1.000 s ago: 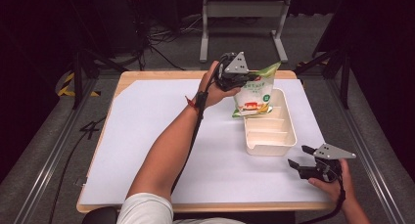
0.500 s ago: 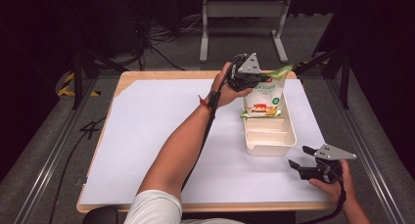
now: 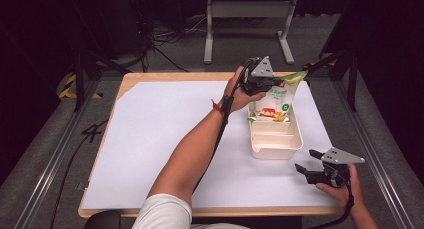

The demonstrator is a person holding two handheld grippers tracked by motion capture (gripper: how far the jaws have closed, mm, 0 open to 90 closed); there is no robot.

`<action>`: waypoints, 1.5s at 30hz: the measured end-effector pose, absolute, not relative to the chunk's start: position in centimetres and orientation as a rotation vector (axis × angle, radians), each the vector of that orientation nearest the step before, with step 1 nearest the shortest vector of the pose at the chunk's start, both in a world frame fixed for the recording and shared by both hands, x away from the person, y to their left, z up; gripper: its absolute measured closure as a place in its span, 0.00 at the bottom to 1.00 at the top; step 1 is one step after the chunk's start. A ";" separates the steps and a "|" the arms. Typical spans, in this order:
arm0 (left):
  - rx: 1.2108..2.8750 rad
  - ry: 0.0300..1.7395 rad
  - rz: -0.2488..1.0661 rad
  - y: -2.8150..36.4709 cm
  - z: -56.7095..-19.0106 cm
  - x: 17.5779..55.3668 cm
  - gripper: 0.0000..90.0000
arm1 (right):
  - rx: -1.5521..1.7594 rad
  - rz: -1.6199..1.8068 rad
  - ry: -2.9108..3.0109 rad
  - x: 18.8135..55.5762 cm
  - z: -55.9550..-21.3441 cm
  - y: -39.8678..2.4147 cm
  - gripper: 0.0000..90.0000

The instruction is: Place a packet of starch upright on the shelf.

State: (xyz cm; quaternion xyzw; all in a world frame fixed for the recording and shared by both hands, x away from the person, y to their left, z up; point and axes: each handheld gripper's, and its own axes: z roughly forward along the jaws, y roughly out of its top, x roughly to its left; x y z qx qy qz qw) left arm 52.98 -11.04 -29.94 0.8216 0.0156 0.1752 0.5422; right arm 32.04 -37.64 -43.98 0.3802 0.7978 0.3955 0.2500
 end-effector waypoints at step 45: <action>2.044 0.095 0.326 -11.2 -33.5 52.9 0.94 | 1.030 1.071 2.180 32.1 -44.0 -37.5 0.26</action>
